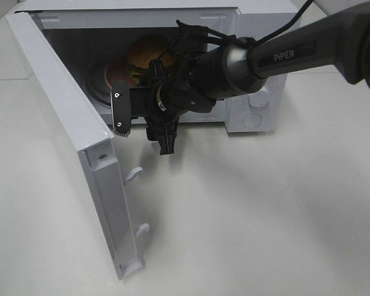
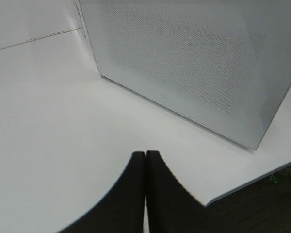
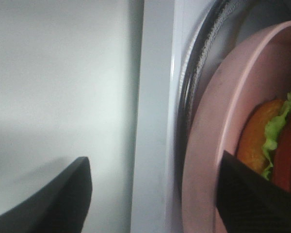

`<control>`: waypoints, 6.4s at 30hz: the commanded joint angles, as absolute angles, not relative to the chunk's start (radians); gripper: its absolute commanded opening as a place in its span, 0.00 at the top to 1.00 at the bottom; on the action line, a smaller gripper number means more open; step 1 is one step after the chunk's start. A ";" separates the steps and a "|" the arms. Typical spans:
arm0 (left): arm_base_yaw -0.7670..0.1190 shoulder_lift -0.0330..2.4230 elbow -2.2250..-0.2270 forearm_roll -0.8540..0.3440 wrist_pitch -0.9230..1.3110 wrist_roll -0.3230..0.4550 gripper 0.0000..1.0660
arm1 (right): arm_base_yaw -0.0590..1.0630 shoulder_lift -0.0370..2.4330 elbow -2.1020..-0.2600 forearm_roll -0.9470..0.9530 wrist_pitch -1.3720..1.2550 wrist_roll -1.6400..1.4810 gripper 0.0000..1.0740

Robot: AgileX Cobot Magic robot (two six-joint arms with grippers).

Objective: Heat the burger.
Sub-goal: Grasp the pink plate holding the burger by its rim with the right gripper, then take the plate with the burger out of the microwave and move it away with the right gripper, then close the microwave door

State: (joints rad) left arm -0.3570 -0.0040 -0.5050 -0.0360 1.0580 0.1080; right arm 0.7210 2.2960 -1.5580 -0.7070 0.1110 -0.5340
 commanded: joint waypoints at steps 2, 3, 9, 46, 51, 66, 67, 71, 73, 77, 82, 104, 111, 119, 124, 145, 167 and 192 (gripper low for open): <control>-0.351 -0.024 -0.503 -0.040 1.042 0.105 1.00 | 0.697 2.319 -1.570 -0.716 0.108 -0.524 0.40; -0.351 -0.024 -0.503 -0.040 1.042 0.105 1.00 | 0.697 2.319 -1.570 -0.716 0.108 -0.524 0.40; -0.351 -0.024 -0.503 -0.040 1.042 0.105 1.00 | 0.688 2.324 -1.570 -0.714 0.099 -0.516 0.44; -0.351 -0.024 -0.503 -0.040 1.042 0.105 1.00 | 0.715 2.201 -1.543 -0.703 0.152 -0.627 1.00; -0.351 -0.024 -0.503 -0.040 1.042 0.105 1.00 | 0.733 2.169 -1.504 -0.638 0.161 -0.719 1.00; -0.351 -0.024 -0.503 -0.040 1.042 0.105 1.00 | 0.734 2.025 -1.342 -0.491 0.181 -1.058 1.00; -0.351 -0.024 -0.503 -0.040 1.042 0.105 1.00 | 0.734 2.002 -1.321 -0.489 0.183 -1.071 1.00; -0.351 -0.024 -0.503 -0.040 1.042 0.105 1.00 | 0.734 1.967 -1.286 -0.489 0.191 -1.075 1.00; -0.351 -0.024 -0.503 -0.040 1.042 0.105 1.00 | 0.734 1.938 -1.262 -0.487 0.189 -1.075 1.00; -0.351 -0.024 -0.503 -0.040 1.042 0.105 1.00 | 0.734 1.890 -1.211 -0.487 0.186 -1.084 1.00; -0.351 -0.024 -0.503 -0.040 1.042 0.105 1.00 | 0.734 1.841 -1.145 -0.488 0.185 -1.090 1.00; -0.351 -0.025 -0.503 -0.040 1.042 0.105 1.00 | 0.734 1.524 -0.767 -0.498 0.186 -1.163 1.00; -0.351 -0.025 -0.503 -0.040 1.042 0.105 1.00 | 0.734 1.398 -0.637 -0.498 0.196 -1.119 1.00; -0.351 -0.025 -0.503 -0.044 1.042 0.105 1.00 | 0.734 1.285 -0.508 -0.498 0.234 -1.024 1.00; -0.351 -0.025 -0.503 -0.045 1.042 0.105 1.00 | 0.732 1.257 -0.462 -0.500 0.239 -0.866 1.00; -0.351 -0.025 -0.503 -0.045 1.042 0.105 1.00 | 0.546 1.298 -0.395 -1.090 0.301 0.104 1.00; -0.351 -0.025 -0.503 -0.045 1.042 0.105 1.00 | 0.361 1.629 -0.512 -1.060 0.172 0.212 1.00; -0.351 -0.025 -0.503 -0.045 1.042 0.105 1.00 | 0.363 1.319 -0.512 -0.533 0.225 0.268 0.48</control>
State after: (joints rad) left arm -0.3570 -0.0050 -0.5050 -0.0400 1.0580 0.1080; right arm 0.3630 1.3600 -0.5100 -0.5810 0.2000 0.2570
